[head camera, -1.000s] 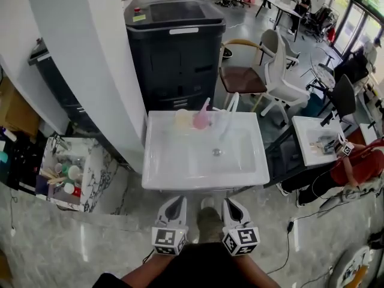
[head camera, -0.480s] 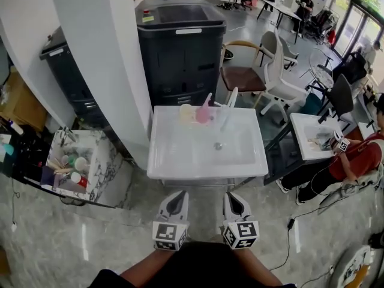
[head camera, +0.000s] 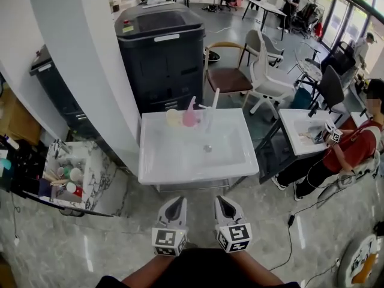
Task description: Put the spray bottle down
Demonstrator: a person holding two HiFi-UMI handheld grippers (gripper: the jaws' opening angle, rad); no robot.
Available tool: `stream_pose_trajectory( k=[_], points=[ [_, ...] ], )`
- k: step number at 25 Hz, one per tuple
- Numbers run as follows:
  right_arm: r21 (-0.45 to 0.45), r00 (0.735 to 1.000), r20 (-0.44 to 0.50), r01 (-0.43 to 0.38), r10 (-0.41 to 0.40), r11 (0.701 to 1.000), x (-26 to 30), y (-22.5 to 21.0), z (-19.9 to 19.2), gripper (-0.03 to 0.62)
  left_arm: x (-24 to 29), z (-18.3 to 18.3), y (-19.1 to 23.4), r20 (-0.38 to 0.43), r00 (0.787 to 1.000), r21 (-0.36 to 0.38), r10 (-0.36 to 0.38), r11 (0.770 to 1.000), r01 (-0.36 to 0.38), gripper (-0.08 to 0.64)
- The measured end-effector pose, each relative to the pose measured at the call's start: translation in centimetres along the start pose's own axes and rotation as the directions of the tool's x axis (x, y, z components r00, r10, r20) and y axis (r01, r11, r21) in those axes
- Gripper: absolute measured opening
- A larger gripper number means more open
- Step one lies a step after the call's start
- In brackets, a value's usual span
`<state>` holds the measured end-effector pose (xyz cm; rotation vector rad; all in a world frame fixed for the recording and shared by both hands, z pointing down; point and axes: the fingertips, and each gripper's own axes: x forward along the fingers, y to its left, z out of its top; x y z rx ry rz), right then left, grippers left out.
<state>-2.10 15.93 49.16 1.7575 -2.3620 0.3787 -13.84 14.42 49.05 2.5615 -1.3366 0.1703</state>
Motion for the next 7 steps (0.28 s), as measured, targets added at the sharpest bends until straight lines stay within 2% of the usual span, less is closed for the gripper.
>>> stream_pose_trajectory(
  k=[7],
  points=[
    [-0.051,0.999,0.026,0.020,-0.019,0.999,0.5,0.1,1.1,-0.003,0.0,0.1,0.7,-0.003,1.000,0.013,0.016,1.000,-0.016,0.021]
  ],
)
